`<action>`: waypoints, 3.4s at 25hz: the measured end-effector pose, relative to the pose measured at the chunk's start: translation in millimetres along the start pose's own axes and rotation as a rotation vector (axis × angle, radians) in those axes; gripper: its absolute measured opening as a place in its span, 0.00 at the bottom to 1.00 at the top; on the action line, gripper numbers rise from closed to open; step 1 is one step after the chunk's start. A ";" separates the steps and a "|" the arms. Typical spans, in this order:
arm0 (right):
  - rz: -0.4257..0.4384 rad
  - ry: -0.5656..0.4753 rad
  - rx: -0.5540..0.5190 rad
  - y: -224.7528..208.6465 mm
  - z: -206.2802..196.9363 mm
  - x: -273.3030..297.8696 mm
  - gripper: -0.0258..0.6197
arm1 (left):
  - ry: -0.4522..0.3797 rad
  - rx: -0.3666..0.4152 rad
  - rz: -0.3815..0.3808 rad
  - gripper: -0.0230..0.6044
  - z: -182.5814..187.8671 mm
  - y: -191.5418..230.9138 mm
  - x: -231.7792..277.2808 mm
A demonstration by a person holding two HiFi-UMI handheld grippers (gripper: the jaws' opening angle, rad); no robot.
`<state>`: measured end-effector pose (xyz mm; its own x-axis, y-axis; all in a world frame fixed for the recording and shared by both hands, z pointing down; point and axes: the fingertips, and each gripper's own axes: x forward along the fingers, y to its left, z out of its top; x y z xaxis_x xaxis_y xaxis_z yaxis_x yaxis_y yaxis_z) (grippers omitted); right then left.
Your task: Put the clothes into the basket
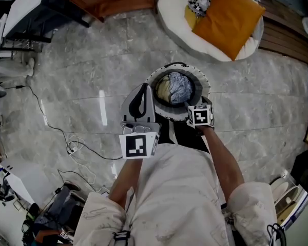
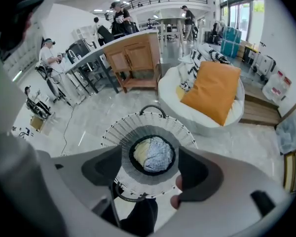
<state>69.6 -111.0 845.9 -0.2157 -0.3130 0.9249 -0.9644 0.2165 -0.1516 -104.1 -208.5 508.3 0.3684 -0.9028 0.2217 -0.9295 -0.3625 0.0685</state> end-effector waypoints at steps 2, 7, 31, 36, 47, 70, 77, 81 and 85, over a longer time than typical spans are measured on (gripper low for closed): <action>0.021 -0.049 -0.063 4.6 6.6 -17.2 0.56 | -0.002 0.006 -0.010 0.05 0.8 -9.7 -6.1; 0.047 -0.190 -0.138 8.9 25.1 -68.9 0.56 | -0.006 0.012 -0.020 0.05 -1.3 -34.9 -21.1; -0.080 -1.042 -0.141 -32.4 203.0 -374.1 0.56 | -0.199 0.064 0.113 0.05 93.3 -33.2 -62.1; -0.030 -1.179 -0.129 -22.8 219.4 -426.8 0.56 | -0.247 0.069 0.130 0.05 120.6 -30.1 -70.1; -0.067 -1.328 -0.145 -18.2 227.7 -478.5 0.56 | -0.309 0.097 0.153 0.05 149.9 -24.7 -78.5; -0.178 -1.277 -0.097 -31.2 224.4 -470.2 0.02 | -0.305 0.105 0.148 0.05 149.2 -30.6 -75.0; -0.182 -1.291 -0.124 -28.5 224.0 -474.2 0.02 | -0.304 0.105 0.148 0.05 149.9 -33.2 -75.1; -0.172 -1.296 -0.125 -29.3 223.4 -475.9 0.02 | -0.306 0.107 0.149 0.05 149.9 -35.8 -76.0; -0.169 -1.297 -0.121 -30.2 223.7 -477.8 0.02 | -0.306 0.105 0.147 0.05 151.5 -36.3 -76.0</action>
<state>167.7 -174.9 330.6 -0.1491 -0.9851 -0.0862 -0.9887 0.1472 0.0273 -95.6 -161.7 341.7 0.2341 -0.9689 -0.0805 -0.9719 -0.2310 -0.0460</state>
